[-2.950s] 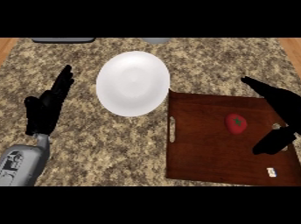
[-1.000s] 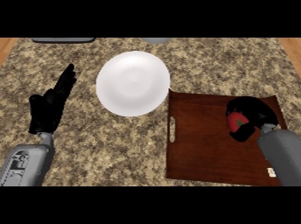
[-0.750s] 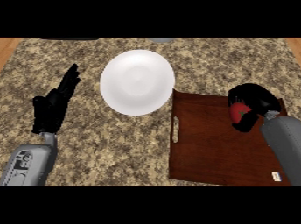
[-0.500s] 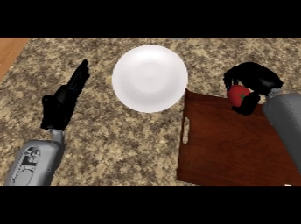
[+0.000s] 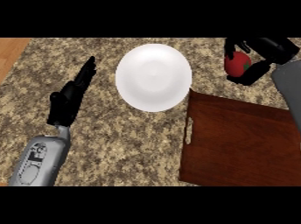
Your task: Pick the tomato from the tray and place it in the plate
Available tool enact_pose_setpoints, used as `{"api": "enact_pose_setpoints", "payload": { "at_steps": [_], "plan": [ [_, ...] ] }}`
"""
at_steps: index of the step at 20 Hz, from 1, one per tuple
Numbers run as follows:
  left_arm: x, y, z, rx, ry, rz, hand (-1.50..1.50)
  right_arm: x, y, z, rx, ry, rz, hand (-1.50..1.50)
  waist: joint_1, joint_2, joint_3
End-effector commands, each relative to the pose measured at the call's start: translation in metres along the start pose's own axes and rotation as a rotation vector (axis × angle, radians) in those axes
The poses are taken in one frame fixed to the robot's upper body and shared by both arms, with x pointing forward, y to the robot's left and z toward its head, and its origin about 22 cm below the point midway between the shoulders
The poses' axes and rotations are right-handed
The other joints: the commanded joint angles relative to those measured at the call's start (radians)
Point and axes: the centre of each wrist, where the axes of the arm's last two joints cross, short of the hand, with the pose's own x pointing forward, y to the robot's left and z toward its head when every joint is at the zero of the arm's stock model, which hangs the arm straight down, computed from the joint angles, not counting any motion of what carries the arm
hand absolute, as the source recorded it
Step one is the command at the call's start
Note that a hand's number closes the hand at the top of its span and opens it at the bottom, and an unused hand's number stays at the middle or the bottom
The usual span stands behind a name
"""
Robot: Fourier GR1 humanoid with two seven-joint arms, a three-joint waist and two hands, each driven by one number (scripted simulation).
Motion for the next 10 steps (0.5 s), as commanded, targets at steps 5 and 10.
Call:
{"api": "enact_pose_setpoints", "payload": {
  "at_steps": [5,10],
  "plan": [
    [-0.003,0.004,0.001,0.002,0.011,0.008,0.00,0.001,-0.016,-0.031,-0.093,-0.331,-0.164,1.50,-0.002,-0.008,-0.005],
    [-0.004,0.000,-0.005,0.010,0.030,-0.004,0.00,0.020,0.004,-0.071,0.034,-0.362,-0.250,1.50,-0.033,-0.016,-0.007]
  ]
}}
